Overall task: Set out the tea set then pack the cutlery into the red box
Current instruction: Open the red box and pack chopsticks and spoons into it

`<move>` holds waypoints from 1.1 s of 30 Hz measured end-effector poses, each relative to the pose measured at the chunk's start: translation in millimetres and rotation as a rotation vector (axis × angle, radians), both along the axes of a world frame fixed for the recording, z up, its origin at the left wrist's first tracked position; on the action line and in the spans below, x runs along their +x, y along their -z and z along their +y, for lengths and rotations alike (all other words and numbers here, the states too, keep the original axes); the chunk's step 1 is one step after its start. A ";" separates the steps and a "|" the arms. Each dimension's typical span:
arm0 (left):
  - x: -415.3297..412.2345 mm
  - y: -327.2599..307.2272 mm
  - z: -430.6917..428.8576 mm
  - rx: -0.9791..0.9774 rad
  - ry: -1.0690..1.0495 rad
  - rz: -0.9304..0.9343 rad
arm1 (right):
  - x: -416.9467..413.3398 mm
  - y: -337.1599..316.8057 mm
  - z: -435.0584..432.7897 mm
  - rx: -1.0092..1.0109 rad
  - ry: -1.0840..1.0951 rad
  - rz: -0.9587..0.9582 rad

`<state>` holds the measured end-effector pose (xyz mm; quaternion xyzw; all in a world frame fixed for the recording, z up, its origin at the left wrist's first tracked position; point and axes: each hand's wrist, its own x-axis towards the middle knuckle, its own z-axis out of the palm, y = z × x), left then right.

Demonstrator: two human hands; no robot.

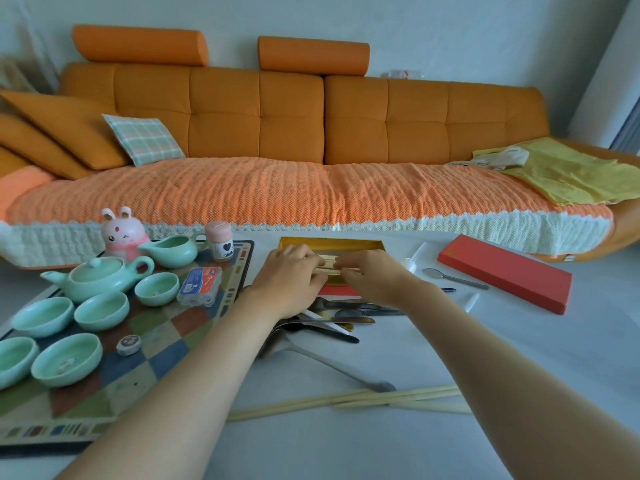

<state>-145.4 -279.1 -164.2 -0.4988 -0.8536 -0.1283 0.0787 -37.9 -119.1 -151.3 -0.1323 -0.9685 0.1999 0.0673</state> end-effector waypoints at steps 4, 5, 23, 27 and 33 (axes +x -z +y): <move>18.3 -7.1 -5.5 0.104 0.054 0.088 | 20.6 -15.6 -6.3 0.059 -0.061 0.190; 23.5 -9.4 -7.1 0.131 0.071 0.093 | 27.1 -19.8 -8.5 0.044 -0.067 0.208; 130.8 -30.1 -29.3 -0.258 0.295 -0.215 | 125.6 -27.9 -11.1 -0.010 -0.225 -0.519; 135.2 -26.4 -25.8 -0.232 0.275 -0.238 | 133.2 -25.4 -10.1 -0.028 -0.212 -0.459; 120.0 -28.6 -20.1 -0.082 0.200 -0.309 | 133.3 -25.6 0.3 -0.191 -0.133 -0.181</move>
